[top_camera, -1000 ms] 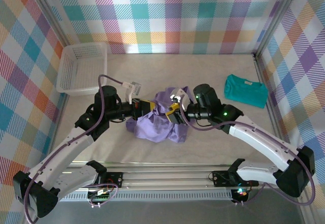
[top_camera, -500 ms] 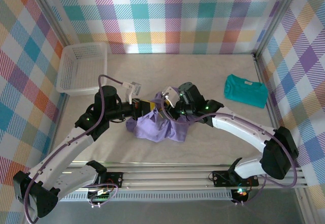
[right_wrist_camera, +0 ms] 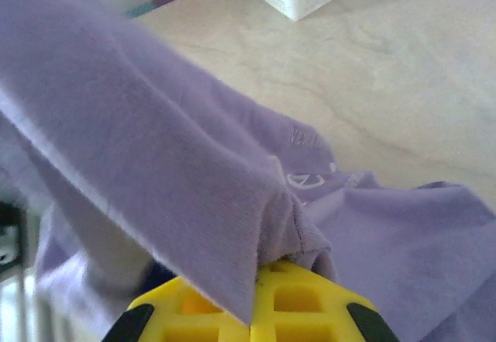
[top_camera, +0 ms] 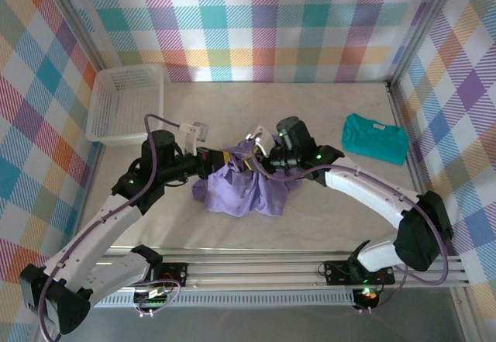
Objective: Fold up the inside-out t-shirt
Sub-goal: Adjust the T-shirt at the center of the table.
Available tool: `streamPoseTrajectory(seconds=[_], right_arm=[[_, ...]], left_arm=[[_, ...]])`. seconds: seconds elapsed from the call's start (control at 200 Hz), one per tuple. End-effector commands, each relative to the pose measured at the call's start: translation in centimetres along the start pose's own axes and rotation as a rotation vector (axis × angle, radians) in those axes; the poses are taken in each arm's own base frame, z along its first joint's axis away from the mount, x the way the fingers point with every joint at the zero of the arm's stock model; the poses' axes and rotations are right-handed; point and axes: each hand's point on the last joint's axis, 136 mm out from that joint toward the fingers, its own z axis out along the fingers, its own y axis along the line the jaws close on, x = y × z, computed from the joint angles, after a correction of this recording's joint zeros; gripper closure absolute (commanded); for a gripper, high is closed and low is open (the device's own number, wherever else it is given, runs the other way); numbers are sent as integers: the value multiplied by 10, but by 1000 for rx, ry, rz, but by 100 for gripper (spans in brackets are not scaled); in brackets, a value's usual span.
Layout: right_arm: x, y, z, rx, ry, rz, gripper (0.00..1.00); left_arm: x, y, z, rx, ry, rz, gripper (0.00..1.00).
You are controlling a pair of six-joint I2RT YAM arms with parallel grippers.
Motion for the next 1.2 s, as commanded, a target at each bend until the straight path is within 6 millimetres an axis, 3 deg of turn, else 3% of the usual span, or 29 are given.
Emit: streamPoseTrajectory(seconds=[0.0,0.12,0.235,0.305,0.515,0.645,0.725,0.945,1.08,1.195], right_arm=[[-19,40,-43,-258,-69,47,100],[-31,50,-69,-456,-146,169,100],[-40,58,-73,-560,-171,189,100],[-45,60,-73,-608,-187,198,100],[-47,51,-62,-608,-191,228,100],[-47,43,-57,-568,-185,243,100],[-46,40,-56,-541,-180,248,100],[-46,35,-54,-510,-181,254,100],[-44,35,-53,-511,-175,261,100],[-42,33,-52,-498,-168,265,100]], left_arm=[[-15,27,-10,-125,-77,-66,100],[-18,48,-9,-215,-87,-96,100],[-17,63,-1,-278,-58,-110,100],[-6,72,2,-321,-3,-128,100],[5,78,-9,-394,15,-68,71],[10,65,-21,-377,-13,-15,52],[18,48,-16,-311,8,4,47],[40,21,8,-243,108,50,53],[39,17,19,-244,124,70,54],[33,15,16,-274,113,121,55]])
